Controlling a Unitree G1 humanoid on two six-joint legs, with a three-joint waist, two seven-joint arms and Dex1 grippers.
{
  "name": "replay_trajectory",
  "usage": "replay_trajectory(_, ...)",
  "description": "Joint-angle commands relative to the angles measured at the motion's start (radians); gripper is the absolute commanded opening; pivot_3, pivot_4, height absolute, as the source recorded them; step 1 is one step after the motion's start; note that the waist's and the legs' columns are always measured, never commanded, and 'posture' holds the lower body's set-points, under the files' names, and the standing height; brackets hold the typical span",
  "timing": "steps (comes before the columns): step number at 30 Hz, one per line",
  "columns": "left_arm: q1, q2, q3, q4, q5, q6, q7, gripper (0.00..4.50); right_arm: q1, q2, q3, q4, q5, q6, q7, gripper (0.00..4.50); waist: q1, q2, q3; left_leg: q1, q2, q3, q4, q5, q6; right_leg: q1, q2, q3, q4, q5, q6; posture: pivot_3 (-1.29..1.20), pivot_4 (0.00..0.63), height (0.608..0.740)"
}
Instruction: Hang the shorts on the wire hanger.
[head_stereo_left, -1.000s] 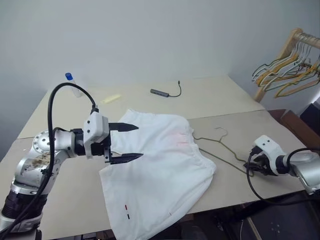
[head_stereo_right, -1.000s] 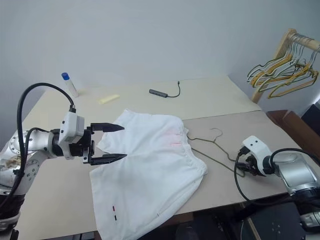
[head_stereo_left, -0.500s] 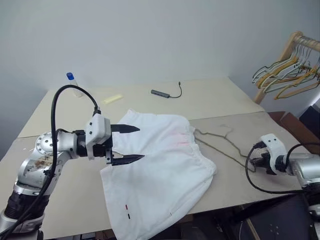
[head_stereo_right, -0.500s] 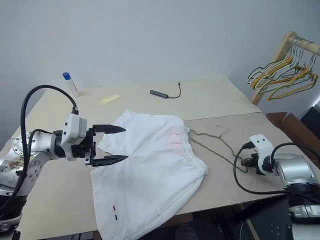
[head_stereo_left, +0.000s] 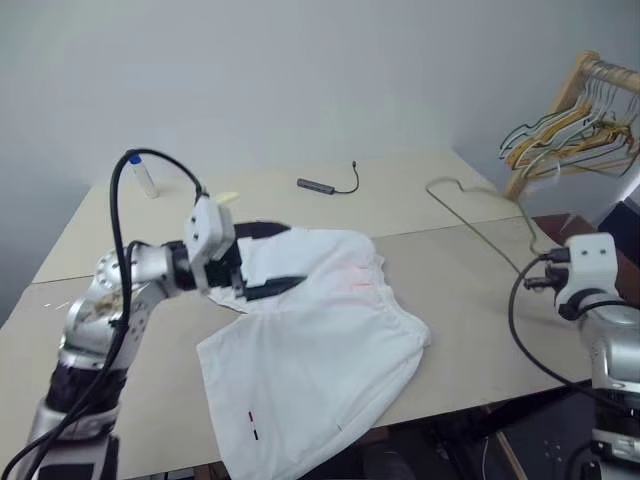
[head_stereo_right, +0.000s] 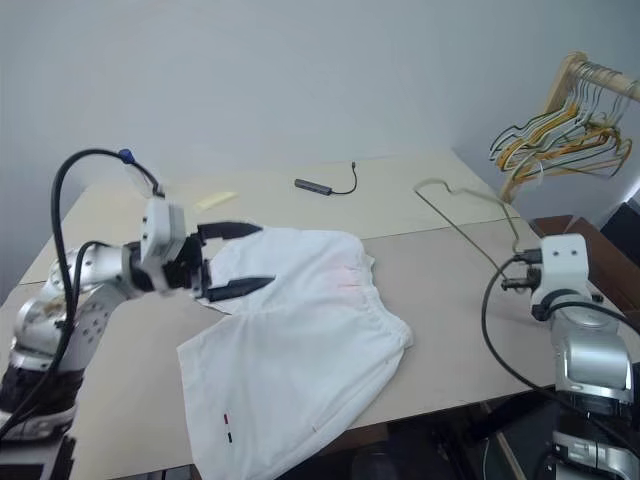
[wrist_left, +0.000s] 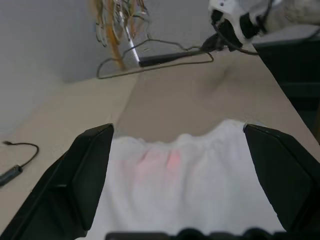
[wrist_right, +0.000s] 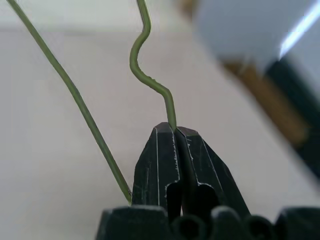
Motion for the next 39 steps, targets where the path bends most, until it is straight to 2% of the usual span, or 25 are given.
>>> replay_trajectory(1, -0.084, -0.021, 0.018, 0.068, 0.006, 0.016, 0.049, 4.5, 0.023, -0.076, 0.095, -0.053, -0.131, -0.358, 0.061, 0.01, -0.016, 0.0, 0.0, 0.0, 0.0, 0.0, 0.0, 0.0, 0.0, 0.0, 0.0, 0.0, 0.0, 0.0, 0.0, -0.24, 0.0, 0.74)
replay_trajectory(4, -0.155, -0.025, 0.024, 0.151, 0.017, 0.021, 0.052, 4.5, 0.012, -0.131, 0.153, -0.002, -0.221, -0.622, 0.069, 0.01, -0.036, 0.0, 0.0, 0.0, -0.001, 0.0, 0.0, 0.0, 0.0, 0.0, 0.0, 0.0, -0.001, 0.0, 0.001, -0.23, 0.0, 0.74)
replay_trajectory(9, -0.218, -0.02, 0.0, 0.248, 0.053, -0.006, 0.018, 4.5, -0.056, -0.124, 0.175, 0.046, -0.203, -0.747, 0.118, 0.01, -0.057, -0.001, 0.001, 0.0, -0.001, 0.0, 0.0, 0.0, 0.001, 0.001, -0.001, 0.001, -0.001, 0.0, 0.001, -0.22, 0.0, 0.74)
replay_trajectory(19, -0.291, -0.058, -0.107, 0.44, 0.17, -0.1, -0.082, 4.5, -0.129, -0.082, 0.177, 0.068, -0.168, -0.811, 0.197, 0.01, -0.045, -0.001, 0.001, 0.0, -0.001, -0.002, 0.0, 0.0, 0.001, 0.001, -0.001, 0.0, -0.001, 0.0, 0.001, -0.21, 0.0, 0.74)
replay_trajectory(27, -0.368, -0.09, -0.135, 0.595, 0.215, -0.137, -0.166, 4.5, -0.151, -0.079, 0.175, 0.043, -0.146, -0.835, 0.251, 0.01, -0.046, -0.001, 0.001, 0.0, -0.001, -0.002, 0.0, 0.0, 0.001, 0.001, -0.001, 0.0, -0.001, 0.0, 0.001, -0.23, 0.0, 0.74)
replay_trajectory(34, -0.358, -0.058, -0.21, 0.595, 0.212, -0.072, -0.381, 4.5, -0.169, -0.072, 0.164, -0.003, -0.112, -0.811, 0.278, 0.01, -0.06, -0.001, 0.001, 0.0, -0.001, -0.002, 0.0, 0.0, 0.001, 0.001, -0.001, 0.0, 0.0, 0.0, 0.001, -0.24, 0.0, 0.74)
replay_trajectory(37, -0.357, -0.069, -0.206, 0.586, 0.214, -0.063, -0.372, 3.93, -0.17, -0.07, 0.16, -0.011, -0.108, -0.807, 0.281, 0.0, -0.068, -0.001, 0.001, 0.0, -0.001, -0.002, 0.0, 0.0, 0.001, 0.001, -0.001, 0.0, 0.0, 0.0, 0.001, -0.25, 0.0, 0.74)
replay_trajectory(39, -0.359, -0.077, -0.196, 0.585, 0.214, -0.056, -0.36, 3.33, -0.167, -0.07, 0.159, -0.013, -0.108, -0.807, 0.282, 0.0, -0.069, -0.001, 0.001, 0.0, -0.001, -0.003, 0.0, 0.0, 0.001, 0.001, -0.001, 0.0, 0.0, 0.0, 0.001, -0.25, 0.0, 0.74)
